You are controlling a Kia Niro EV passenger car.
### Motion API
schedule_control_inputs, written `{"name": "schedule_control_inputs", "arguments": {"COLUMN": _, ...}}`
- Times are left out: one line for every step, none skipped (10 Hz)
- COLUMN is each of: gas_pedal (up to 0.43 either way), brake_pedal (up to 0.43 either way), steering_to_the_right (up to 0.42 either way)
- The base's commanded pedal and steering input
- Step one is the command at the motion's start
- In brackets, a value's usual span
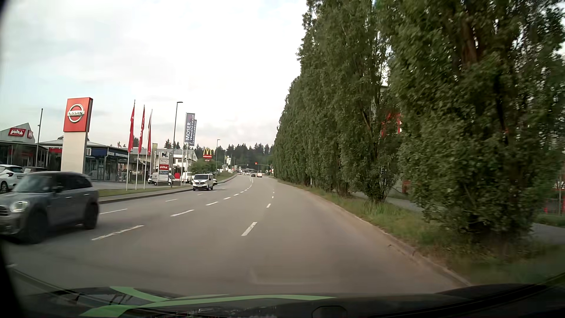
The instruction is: Follow the waypoints while adhering to traffic rules and regulations
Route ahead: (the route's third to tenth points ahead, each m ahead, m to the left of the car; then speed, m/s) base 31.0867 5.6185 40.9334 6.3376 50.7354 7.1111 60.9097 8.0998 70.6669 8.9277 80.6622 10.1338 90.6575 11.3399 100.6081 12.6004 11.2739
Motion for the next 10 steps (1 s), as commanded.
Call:
{"name": "schedule_control_inputs", "arguments": {"gas_pedal": 0.067, "brake_pedal": 0.000, "steering_to_the_right": -0.009}}
{"name": "schedule_control_inputs", "arguments": {"gas_pedal": 0.067, "brake_pedal": 0.000, "steering_to_the_right": -0.009}}
{"name": "schedule_control_inputs", "arguments": {"gas_pedal": 0.067, "brake_pedal": 0.000, "steering_to_the_right": -0.009}}
{"name": "schedule_control_inputs", "arguments": {"gas_pedal": 0.067, "brake_pedal": 0.000, "steering_to_the_right": -0.010}}
{"name": "schedule_control_inputs", "arguments": {"gas_pedal": 0.067, "brake_pedal": 0.000, "steering_to_the_right": -0.010}}
{"name": "schedule_control_inputs", "arguments": {"gas_pedal": 0.067, "brake_pedal": 0.000, "steering_to_the_right": -0.010}}
{"name": "schedule_control_inputs", "arguments": {"gas_pedal": 0.067, "brake_pedal": 0.000, "steering_to_the_right": -0.010}}
{"name": "schedule_control_inputs", "arguments": {"gas_pedal": 0.067, "brake_pedal": 0.000, "steering_to_the_right": -0.011}}
{"name": "schedule_control_inputs", "arguments": {"gas_pedal": 0.067, "brake_pedal": 0.000, "steering_to_the_right": -0.011}}
{"name": "schedule_control_inputs", "arguments": {"gas_pedal": 0.067, "brake_pedal": 0.000, "steering_to_the_right": -0.011}}
